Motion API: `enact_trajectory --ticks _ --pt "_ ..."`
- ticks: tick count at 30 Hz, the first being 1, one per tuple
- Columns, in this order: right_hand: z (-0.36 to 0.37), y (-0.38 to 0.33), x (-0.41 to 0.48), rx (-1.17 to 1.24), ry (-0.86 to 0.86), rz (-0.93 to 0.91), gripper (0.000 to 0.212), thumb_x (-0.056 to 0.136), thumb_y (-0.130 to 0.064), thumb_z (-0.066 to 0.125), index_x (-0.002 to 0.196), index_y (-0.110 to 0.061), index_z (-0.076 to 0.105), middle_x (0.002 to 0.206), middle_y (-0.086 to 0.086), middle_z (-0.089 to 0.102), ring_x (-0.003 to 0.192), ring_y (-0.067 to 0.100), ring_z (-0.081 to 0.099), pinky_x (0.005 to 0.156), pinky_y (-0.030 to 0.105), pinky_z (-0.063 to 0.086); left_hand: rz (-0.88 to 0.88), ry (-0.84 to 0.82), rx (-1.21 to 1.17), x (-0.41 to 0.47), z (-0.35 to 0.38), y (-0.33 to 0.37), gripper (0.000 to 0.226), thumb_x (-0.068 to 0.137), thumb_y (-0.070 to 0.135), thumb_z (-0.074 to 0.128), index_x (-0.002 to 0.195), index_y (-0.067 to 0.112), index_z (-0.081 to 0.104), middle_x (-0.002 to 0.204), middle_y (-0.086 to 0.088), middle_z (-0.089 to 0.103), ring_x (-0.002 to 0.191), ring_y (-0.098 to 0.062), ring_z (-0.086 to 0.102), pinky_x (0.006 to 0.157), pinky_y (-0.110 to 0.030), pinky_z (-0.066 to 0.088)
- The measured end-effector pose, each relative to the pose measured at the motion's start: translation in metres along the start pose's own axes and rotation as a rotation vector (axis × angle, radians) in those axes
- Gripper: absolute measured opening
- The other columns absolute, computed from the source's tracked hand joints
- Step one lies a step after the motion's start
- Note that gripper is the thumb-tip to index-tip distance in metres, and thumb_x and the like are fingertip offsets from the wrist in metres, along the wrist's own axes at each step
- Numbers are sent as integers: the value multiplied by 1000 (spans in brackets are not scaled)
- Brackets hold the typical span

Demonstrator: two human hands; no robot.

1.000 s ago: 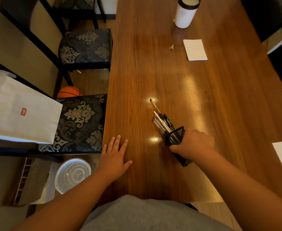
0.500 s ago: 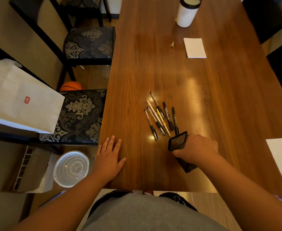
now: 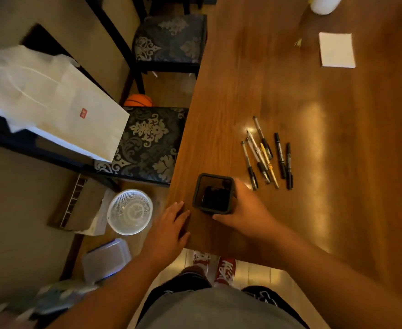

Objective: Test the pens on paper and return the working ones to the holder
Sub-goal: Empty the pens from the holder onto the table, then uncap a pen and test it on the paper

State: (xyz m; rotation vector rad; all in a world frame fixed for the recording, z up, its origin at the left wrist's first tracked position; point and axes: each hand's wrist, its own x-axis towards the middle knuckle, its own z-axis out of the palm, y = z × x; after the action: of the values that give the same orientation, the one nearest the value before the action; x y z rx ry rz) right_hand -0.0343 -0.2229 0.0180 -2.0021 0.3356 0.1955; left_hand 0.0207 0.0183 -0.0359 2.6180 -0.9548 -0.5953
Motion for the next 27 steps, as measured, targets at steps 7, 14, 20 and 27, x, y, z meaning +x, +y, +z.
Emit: enact_trajectory --ticks 7,14,20,27 --pt "19 7 29 4 40 10 80 65 -29 88 130 -39 41 128 -16 55 119 -2 50 92 18 44 95 1 62 2 -3 -11 58 83 34 71 136 15 53 150 -9 40 136 -29 40 106 -45 41" --pt "19 23 24 -20 21 71 79 66 -33 85 129 -48 40 125 -27 52 117 -11 48 90 15 44 134 87 16 6 -2 -8 36 77 23 79 110 13 70 126 -8 62 117 -29 58 90 -43 50" --pt "-12 48 -2 -213 139 220 59 80 -32 77 130 -42 46 123 -21 54 109 -4 50 83 12 43 505 -102 35 16 -2 24 17 89 29 60 80 18 70 80 2 67 76 -16 62 67 -29 49" --pt "-94 75 -10 -225 418 492 9 88 -40 67 85 -34 60 72 -14 60 65 0 56 47 17 34 580 -299 55 60 15 110 35 100 38 36 108 17 63 107 -1 61 100 -18 51 86 -36 43"
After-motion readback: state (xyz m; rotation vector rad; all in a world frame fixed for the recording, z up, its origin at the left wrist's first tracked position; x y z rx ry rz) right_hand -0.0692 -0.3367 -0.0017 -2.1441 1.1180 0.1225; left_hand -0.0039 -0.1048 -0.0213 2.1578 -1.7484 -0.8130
